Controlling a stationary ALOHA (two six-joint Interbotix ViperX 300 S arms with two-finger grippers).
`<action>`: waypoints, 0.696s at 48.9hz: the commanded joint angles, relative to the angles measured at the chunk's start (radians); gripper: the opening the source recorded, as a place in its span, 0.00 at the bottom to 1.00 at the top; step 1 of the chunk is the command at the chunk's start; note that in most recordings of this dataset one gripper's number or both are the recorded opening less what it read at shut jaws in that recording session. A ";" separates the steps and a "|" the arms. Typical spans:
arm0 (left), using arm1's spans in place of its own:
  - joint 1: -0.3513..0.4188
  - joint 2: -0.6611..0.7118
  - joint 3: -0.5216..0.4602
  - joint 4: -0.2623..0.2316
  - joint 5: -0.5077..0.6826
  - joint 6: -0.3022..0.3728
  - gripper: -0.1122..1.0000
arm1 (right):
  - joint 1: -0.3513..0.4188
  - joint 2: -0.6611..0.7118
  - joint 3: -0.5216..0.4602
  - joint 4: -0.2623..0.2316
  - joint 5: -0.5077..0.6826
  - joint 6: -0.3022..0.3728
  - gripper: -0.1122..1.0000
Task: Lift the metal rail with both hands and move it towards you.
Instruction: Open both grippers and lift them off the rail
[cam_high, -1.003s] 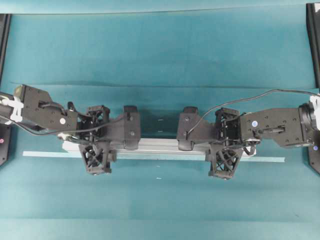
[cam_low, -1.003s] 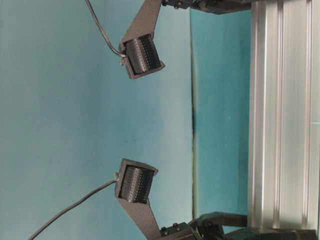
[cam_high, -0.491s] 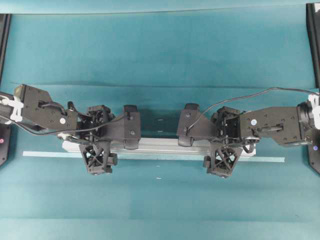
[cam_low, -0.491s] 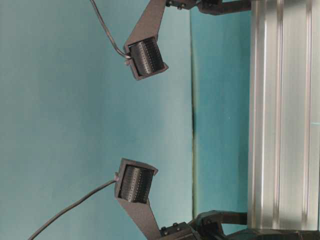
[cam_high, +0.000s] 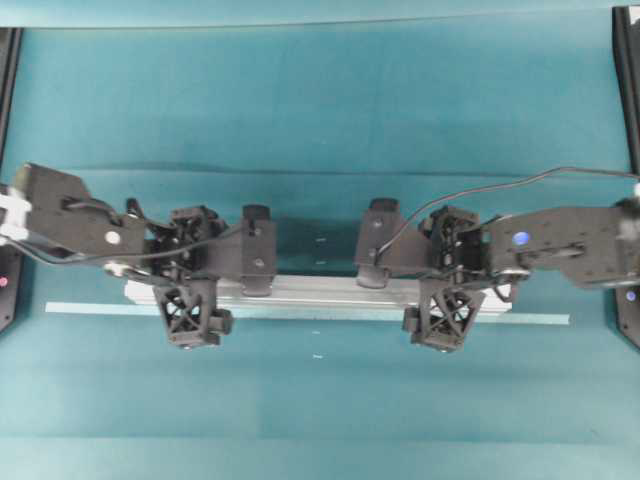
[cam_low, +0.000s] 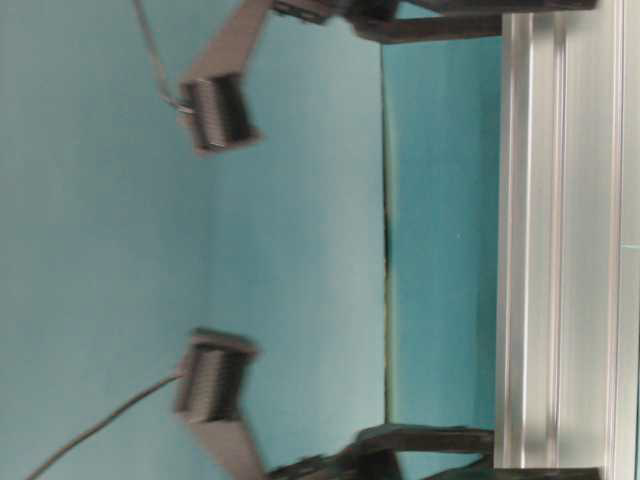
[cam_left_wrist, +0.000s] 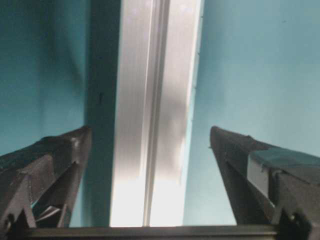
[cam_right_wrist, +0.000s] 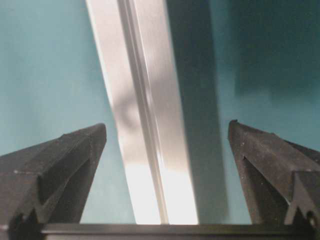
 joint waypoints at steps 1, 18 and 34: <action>0.000 -0.060 -0.009 -0.002 0.017 0.002 0.98 | -0.003 -0.044 -0.011 -0.005 0.008 0.002 0.99; 0.000 -0.230 -0.006 -0.002 0.080 0.003 0.98 | -0.023 -0.227 -0.011 -0.026 0.048 0.002 0.99; 0.005 -0.403 0.005 -0.002 0.077 0.003 0.98 | -0.028 -0.419 0.002 -0.048 0.038 0.003 0.99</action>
